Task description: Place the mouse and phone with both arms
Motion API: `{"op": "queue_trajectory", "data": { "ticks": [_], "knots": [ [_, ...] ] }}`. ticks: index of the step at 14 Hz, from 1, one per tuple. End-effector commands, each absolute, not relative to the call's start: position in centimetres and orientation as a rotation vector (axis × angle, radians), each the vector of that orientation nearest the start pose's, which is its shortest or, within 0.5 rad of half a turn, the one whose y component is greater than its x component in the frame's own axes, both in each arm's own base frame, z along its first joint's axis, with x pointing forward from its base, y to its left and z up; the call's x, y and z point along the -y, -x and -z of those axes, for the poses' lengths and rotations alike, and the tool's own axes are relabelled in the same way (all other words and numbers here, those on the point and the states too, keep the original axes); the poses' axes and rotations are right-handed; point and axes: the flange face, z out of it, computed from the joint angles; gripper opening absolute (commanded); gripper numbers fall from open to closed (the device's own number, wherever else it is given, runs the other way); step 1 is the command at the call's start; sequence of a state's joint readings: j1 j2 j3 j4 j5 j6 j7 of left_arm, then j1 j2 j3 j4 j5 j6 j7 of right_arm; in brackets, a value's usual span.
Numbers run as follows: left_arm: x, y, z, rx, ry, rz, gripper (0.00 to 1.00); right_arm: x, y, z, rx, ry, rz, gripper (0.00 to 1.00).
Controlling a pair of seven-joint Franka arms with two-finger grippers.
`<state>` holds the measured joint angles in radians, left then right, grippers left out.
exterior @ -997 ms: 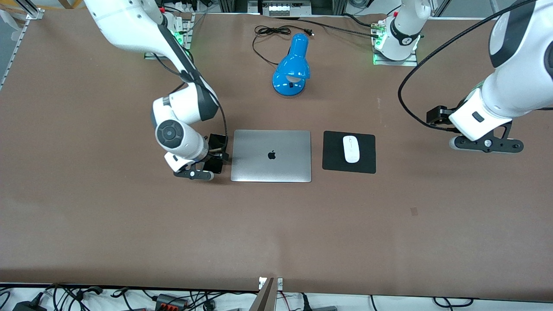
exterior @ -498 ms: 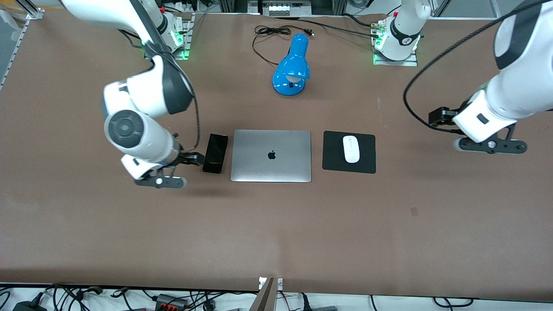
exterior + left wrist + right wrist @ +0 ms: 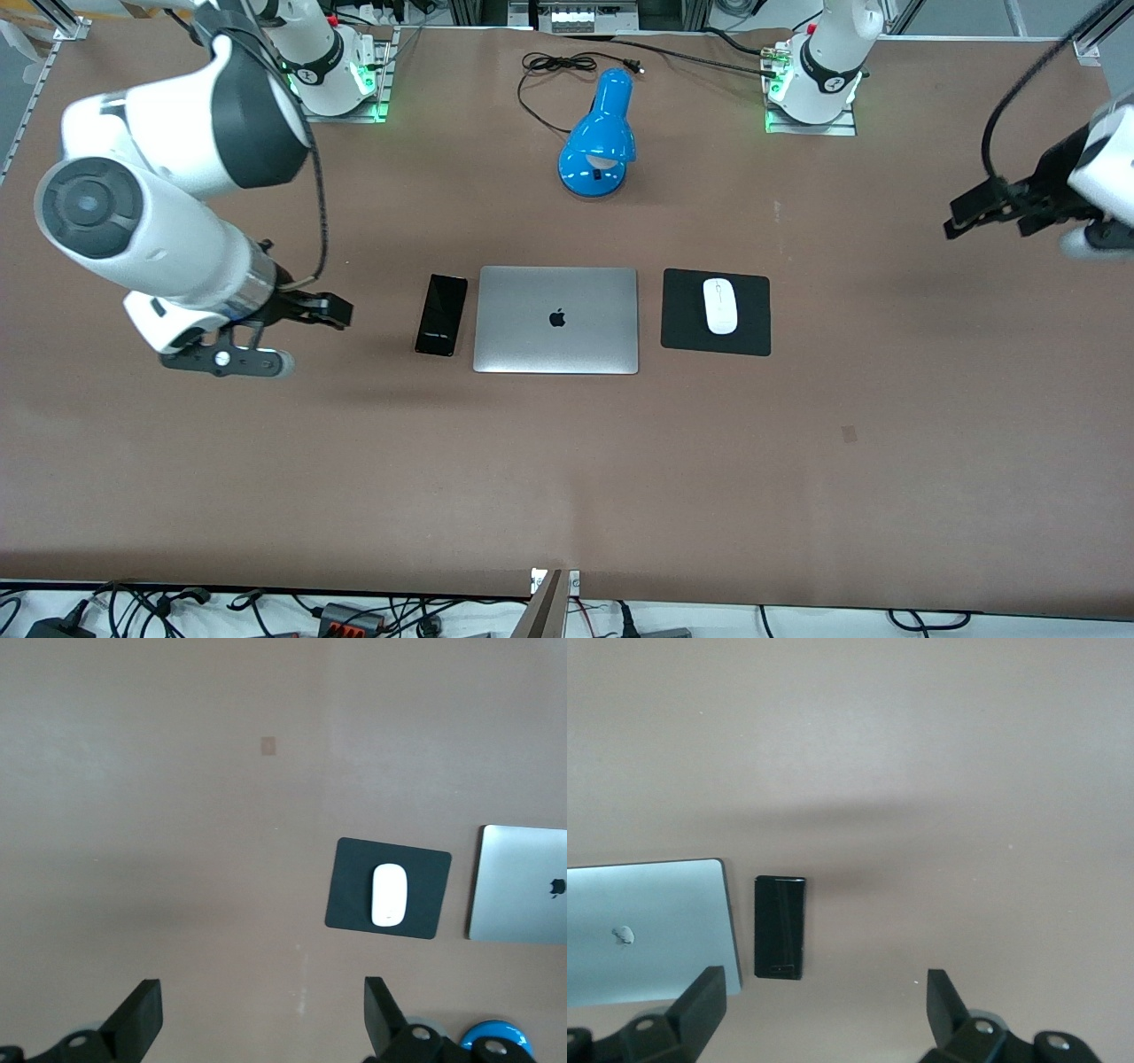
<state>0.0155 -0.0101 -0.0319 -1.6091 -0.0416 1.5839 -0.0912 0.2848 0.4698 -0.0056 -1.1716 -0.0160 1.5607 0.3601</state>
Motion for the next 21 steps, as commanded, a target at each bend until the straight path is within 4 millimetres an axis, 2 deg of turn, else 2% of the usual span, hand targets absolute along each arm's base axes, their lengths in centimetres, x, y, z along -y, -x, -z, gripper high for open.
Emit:
{"op": "queue_trajectory", "data": {
  "ticks": [1,2,4,8,10,13,18,21],
  "knots": [
    [1.3,-54.8,-60.4,0.032,3.149,-0.048,1.00,-13.7,-65.4,-55.9,-0.169,3.176,-0.079,1.00],
    [1.2,-54.5,-60.1,0.025,3.147,-0.094,1.00,-11.3,-64.9,-57.8,-0.153,3.169,-0.056,1.00],
    [1.2,-54.1,-60.1,0.019,3.144,-0.145,1.00,-7.0,-65.0,-59.0,-0.097,3.157,-0.038,1.00],
    [1.4,-55.0,-60.6,0.009,3.148,-0.128,1.00,-3.1,-63.8,-62.3,-0.165,3.147,0.033,1.00],
    [1.6,-55.0,-60.6,0.002,3.146,-0.128,1.00,-1.9,-63.4,-63.3,-0.151,3.146,0.054,1.00],
    [2.0,-55.0,-60.7,-0.007,3.146,-0.126,1.00,-0.5,-62.6,-62.7,-0.134,3.155,-0.011,1.00],
    [1.9,-55.0,-60.7,-0.005,3.148,-0.126,1.00,0.1,-58.4,-61.1,-0.142,3.150,0.044,1.00],
    [1.8,-55.0,-60.7,-0.003,3.148,-0.126,1.00,0.0,-56.1,-59.7,-0.078,3.153,0.068,1.00]
  ]
}}
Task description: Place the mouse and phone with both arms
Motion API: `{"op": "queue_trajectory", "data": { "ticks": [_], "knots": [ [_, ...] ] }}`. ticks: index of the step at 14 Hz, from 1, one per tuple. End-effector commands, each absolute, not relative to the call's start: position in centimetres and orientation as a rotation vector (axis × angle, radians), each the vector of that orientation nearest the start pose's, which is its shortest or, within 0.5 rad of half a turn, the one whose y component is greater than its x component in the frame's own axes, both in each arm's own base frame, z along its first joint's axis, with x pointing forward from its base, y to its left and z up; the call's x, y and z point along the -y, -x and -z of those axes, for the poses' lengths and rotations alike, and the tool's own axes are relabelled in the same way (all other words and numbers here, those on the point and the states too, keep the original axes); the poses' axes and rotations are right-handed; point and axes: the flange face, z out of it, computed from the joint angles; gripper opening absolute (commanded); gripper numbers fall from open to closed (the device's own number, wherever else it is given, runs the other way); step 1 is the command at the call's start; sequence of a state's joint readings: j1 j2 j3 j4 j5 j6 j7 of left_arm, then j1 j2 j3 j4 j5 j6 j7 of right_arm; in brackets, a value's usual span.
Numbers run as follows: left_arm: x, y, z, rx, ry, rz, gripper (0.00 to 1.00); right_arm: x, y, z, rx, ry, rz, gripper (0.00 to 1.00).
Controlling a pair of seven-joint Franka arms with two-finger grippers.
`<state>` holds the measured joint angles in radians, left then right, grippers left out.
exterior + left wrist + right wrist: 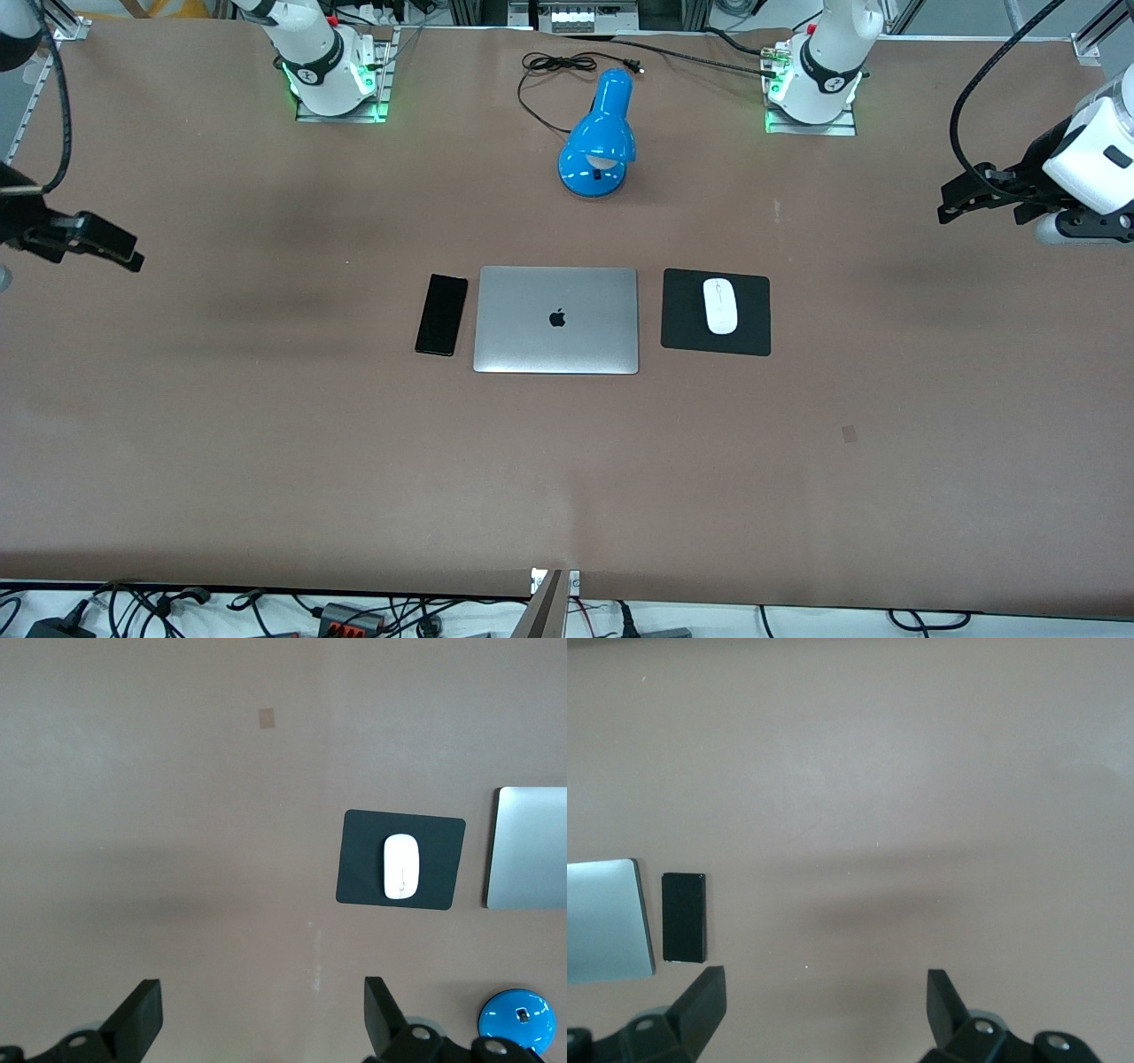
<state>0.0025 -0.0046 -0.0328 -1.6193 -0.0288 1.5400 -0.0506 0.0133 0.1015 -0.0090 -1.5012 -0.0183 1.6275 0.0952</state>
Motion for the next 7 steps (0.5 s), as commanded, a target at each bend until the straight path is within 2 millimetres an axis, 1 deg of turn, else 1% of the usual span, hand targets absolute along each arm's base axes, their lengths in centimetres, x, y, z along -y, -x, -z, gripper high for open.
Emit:
{"op": "queue_trajectory", "data": {
  "ticks": [1,2,3,4,5,7],
  "knots": [
    [1.73,-55.03,-60.70,-0.003,3.149,-0.126,1.00,0.19,-55.20,-59.17,-0.080,3.151,0.083,1.00],
    [1.67,-55.04,-60.70,0.000,3.151,-0.126,1.00,0.19,-54.60,-58.88,-0.077,3.151,0.083,1.00],
    [1.58,-55.04,-60.70,0.002,3.151,-0.126,1.00,0.21,-54.44,-58.87,-0.065,3.153,0.061,1.00],
    [1.67,-55.04,-60.70,0.000,3.151,-0.126,1.00,0.14,-54.67,-58.70,-0.022,3.156,0.044,1.00],
    [1.58,-55.04,-60.70,0.002,3.151,-0.126,1.00,0.14,-54.92,-59.16,0.005,3.157,0.058,1.00],
    [1.51,-55.04,-60.70,0.004,3.153,-0.126,1.00,0.39,-54.99,-59.43,-0.002,3.156,0.072,1.00]
  ]
}}
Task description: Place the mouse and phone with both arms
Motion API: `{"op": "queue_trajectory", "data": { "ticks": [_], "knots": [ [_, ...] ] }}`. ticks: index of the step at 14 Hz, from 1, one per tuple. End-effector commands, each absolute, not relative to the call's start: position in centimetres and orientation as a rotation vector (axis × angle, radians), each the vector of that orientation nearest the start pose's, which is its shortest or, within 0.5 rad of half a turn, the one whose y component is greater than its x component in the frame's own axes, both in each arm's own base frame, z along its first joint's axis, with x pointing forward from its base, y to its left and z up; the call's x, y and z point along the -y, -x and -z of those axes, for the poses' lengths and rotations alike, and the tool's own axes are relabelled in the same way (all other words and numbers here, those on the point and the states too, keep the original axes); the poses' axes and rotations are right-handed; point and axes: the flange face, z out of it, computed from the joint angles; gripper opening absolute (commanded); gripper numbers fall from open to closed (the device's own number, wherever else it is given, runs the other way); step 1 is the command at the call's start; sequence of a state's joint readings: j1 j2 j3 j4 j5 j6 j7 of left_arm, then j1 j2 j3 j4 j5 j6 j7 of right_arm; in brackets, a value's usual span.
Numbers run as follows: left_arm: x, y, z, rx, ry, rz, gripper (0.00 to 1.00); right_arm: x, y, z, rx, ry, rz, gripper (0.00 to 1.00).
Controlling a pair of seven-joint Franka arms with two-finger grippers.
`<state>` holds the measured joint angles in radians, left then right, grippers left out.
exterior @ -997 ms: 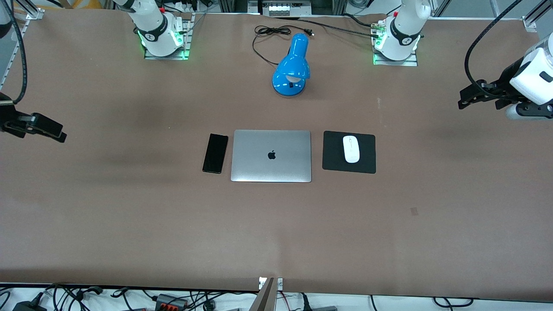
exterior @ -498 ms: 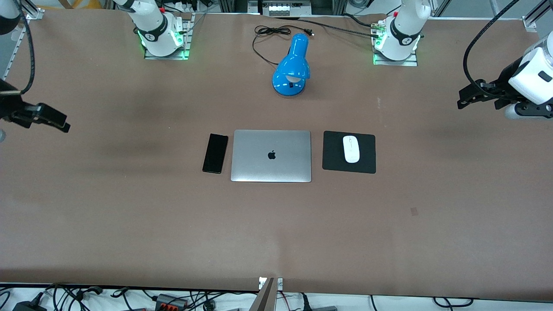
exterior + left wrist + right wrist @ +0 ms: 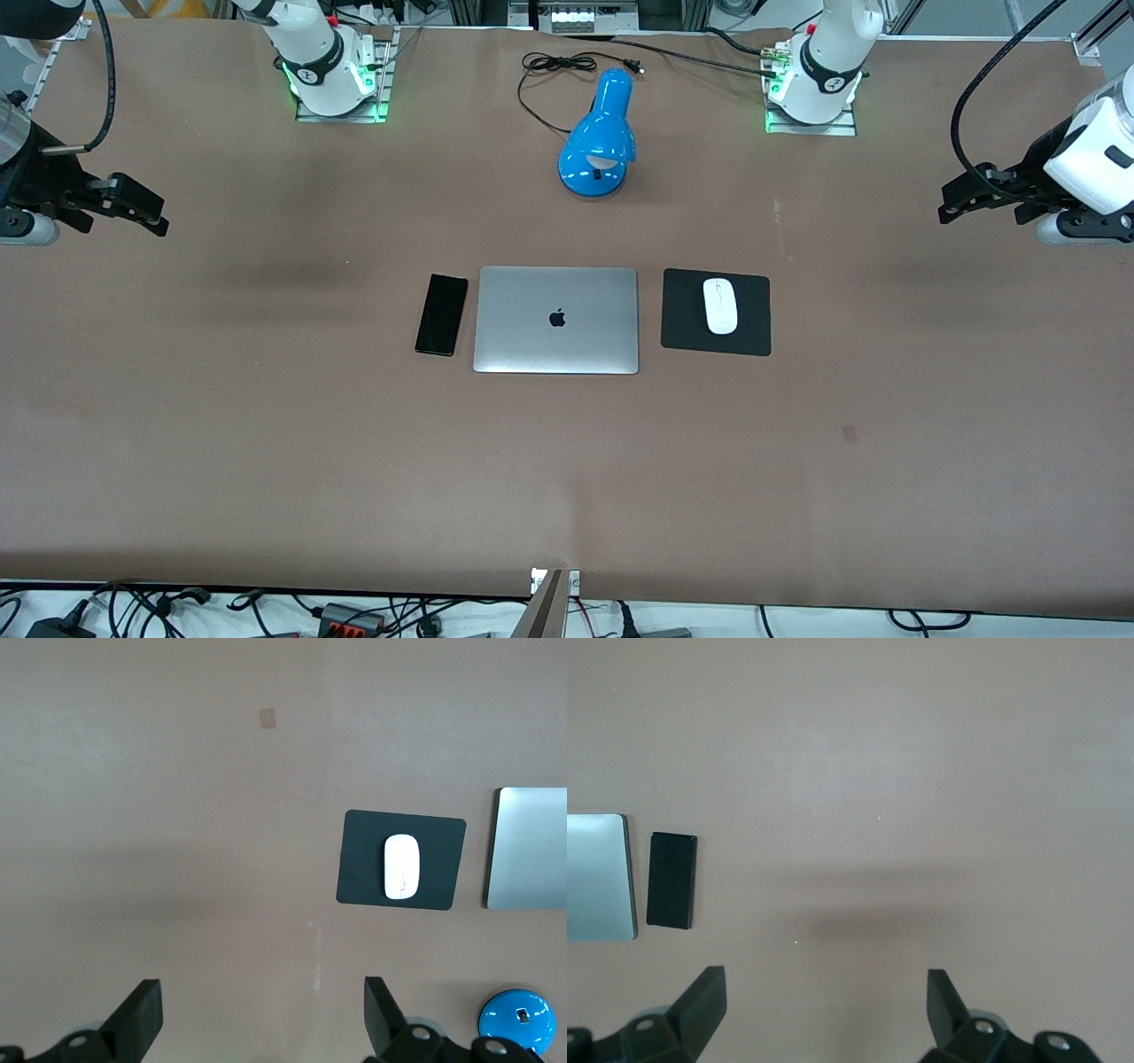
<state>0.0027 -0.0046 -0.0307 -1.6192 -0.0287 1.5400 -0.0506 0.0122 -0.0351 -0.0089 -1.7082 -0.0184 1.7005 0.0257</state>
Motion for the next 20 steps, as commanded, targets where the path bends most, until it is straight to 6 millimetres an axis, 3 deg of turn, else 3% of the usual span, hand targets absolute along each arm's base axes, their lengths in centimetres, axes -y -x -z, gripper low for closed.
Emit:
{"op": "queue_trajectory", "data": {
  "ticks": [1,4,5,6,11,14,20],
  "knots": [
    [1.4,-55.0,-60.7,0.007,3.154,-0.127,1.00,0.3,-55.1,-59.6,0.001,3.161,0.085,1.00],
    [1.4,-55.0,-60.7,0.007,3.154,-0.127,1.00,0.3,-55.2,-60.0,-0.005,3.154,0.099,1.00],
    [1.4,-55.0,-60.7,0.007,3.154,-0.127,1.00,0.7,-55.3,-59.7,-0.017,3.153,0.092,1.00],
    [1.4,-55.0,-60.7,0.007,3.154,-0.127,1.00,2.3,-55.4,-59.6,-0.066,3.147,0.089,1.00],
    [1.5,-55.0,-60.7,0.005,3.154,-0.127,1.00,2.4,-55.1,-59.9,0.024,3.118,0.088,1.00],
    [1.4,-55.0,-60.7,0.009,3.154,-0.126,1.00,2.9,-55.1,-59.7,0.002,3.118,0.081,1.00],
    [1.4,-55.0,-60.7,0.007,3.154,-0.127,1.00,2.1,-55.0,-60.1,-0.076,3.120,0.087,1.00]
  ]
}}
